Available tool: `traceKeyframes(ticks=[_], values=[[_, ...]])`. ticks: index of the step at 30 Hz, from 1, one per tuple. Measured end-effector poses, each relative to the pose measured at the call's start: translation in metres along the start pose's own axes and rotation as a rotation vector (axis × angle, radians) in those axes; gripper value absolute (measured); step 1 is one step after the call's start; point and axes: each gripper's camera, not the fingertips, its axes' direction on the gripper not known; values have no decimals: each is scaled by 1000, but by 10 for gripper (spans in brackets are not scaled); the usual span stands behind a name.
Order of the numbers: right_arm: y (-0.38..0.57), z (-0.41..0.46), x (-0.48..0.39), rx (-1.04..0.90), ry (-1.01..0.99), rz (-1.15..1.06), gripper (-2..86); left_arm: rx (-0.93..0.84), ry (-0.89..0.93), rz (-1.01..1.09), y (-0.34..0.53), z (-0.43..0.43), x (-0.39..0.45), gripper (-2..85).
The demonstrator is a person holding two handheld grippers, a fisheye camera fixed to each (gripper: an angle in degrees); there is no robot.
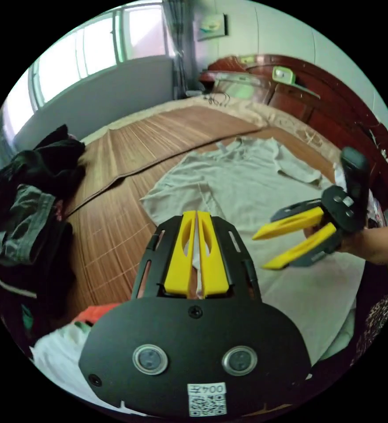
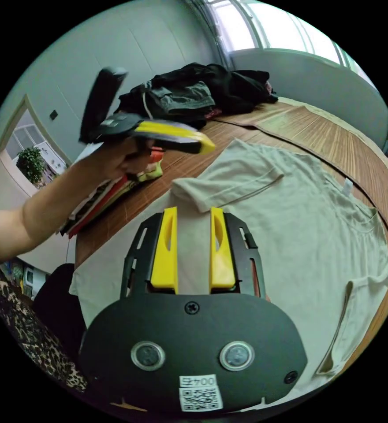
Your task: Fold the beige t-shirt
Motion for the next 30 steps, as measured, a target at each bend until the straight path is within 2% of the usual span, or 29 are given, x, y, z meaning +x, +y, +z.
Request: traceKeyframes(ticks=[2,4,6,9,13,17,20,24,30], values=[[10,11,-11,-45,35,-16,122,-114,-57,64,-17,36,4,7],[17,27,-17,-148,78,-17,124,-257,-266,134,-19,80,3,5],[33,30,-31,-154,160,-57,123,-244,-349,159,-9,93,-6,5],[50,35,-48,-157,249,-115,123,-176,-279,36,-3,82,-33,5],[65,31,-44,-152,233,-81,88,2,-276,-82,12,26,-41,4],[99,-1,-37,-76,161,8,77,130,-159,-21,48,-40,8,5],[135,-25,-36,-20,81,72,72,124,-171,12,84,-52,49,6],[199,-51,-39,34,-20,176,69,6,-203,-32,145,-40,92,8],[312,-98,-69,-11,32,367,40,-47,-39,-211,215,-79,140,7]])
